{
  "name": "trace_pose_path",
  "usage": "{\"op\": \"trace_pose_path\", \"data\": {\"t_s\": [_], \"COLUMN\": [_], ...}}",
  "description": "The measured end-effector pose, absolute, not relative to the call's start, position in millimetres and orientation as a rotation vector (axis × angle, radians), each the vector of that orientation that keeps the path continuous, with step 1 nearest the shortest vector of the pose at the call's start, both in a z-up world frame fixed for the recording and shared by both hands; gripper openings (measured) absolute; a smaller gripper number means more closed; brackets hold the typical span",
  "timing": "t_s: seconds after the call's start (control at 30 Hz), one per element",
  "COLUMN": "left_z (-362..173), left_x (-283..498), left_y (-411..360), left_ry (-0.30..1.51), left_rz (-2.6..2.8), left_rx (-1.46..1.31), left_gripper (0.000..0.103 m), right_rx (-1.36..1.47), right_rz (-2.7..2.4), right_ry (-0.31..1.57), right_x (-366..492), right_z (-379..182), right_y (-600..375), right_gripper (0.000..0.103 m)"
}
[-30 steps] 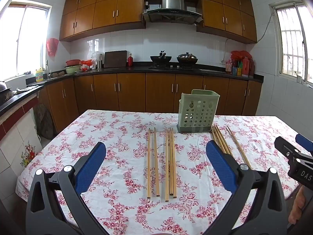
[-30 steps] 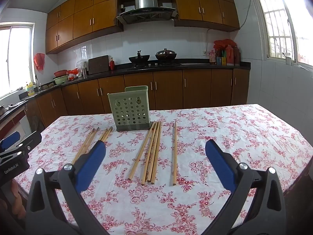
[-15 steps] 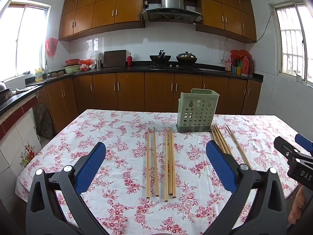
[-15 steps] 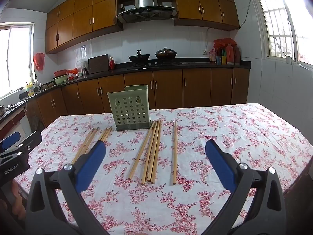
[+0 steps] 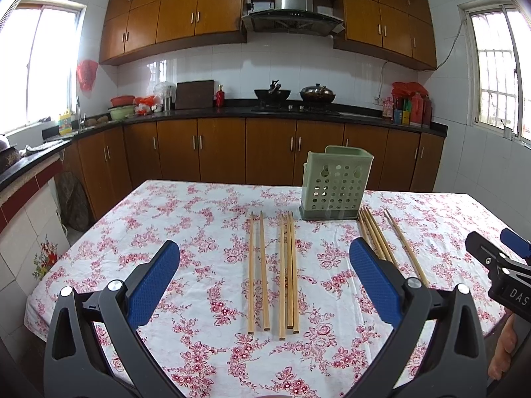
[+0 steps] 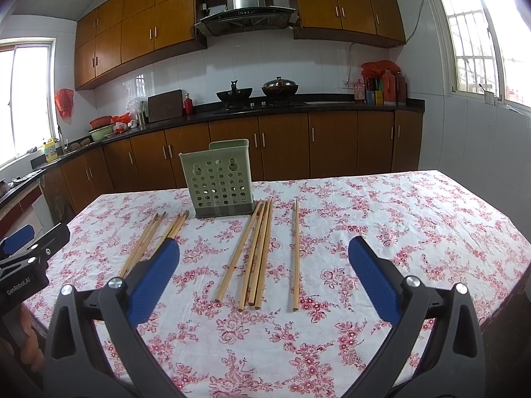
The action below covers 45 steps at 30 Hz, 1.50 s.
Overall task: Organize utensils
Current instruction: 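Lower the left tool onto one bamboo chopstick and close it while the right tool grasps another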
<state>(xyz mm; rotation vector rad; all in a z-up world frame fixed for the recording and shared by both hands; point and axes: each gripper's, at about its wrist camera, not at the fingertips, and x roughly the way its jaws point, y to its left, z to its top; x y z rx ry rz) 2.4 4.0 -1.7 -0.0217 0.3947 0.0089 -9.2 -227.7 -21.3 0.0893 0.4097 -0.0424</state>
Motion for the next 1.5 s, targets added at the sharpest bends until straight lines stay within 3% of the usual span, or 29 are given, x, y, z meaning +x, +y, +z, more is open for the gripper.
{"op": "trace_pose_path", "data": {"t_s": [0.27,0.33,0.5,0.57,0.63,0.7,0.9,1.1,1.17,1.3,1.5], "left_z": [-29,-38,-53,-56,-59,-64,-82,-96,-100,-100,-99], "left_x": [38,50,73,80,87,95,119,137,141,144,177], "left_y": [27,40,62,63,62,61,52,45,43,40,45], "left_ry": [0.57,0.631,0.735,0.749,0.76,0.783,0.856,0.921,0.935,0.936,0.936], "left_rz": [0.074,0.084,0.089,0.089,0.08,0.059,-0.024,-0.063,-0.069,-0.071,-0.062], "left_rx": [-0.09,-0.131,-0.203,-0.195,-0.184,-0.173,-0.156,-0.13,-0.116,-0.079,-0.052], "left_gripper": [0.101,0.101,0.101,0.1,0.094,0.079,0.062,0.034,0.03,0.009,0.008], "right_rx": [0.15,0.178,0.236,0.228,0.197,0.174,0.146,0.119,0.121,0.109,0.094], "right_rz": [-0.139,-0.161,-0.138,-0.133,-0.13,-0.127,-0.135,-0.147,-0.147,-0.143,-0.146], "right_ry": [0.576,0.635,0.771,0.805,0.84,0.87,0.946,0.928,0.929,0.929,0.928], "right_x": [28,40,76,92,107,119,145,146,145,149,174], "right_z": [-42,-50,-70,-77,-85,-93,-113,-115,-115,-116,-116], "right_y": [-254,-264,-276,-273,-268,-261,-260,-257,-258,-259,-270], "right_gripper": [0.099,0.092,0.061,0.054,0.048,0.042,0.029,0.022,0.022,0.008,0.008]}}
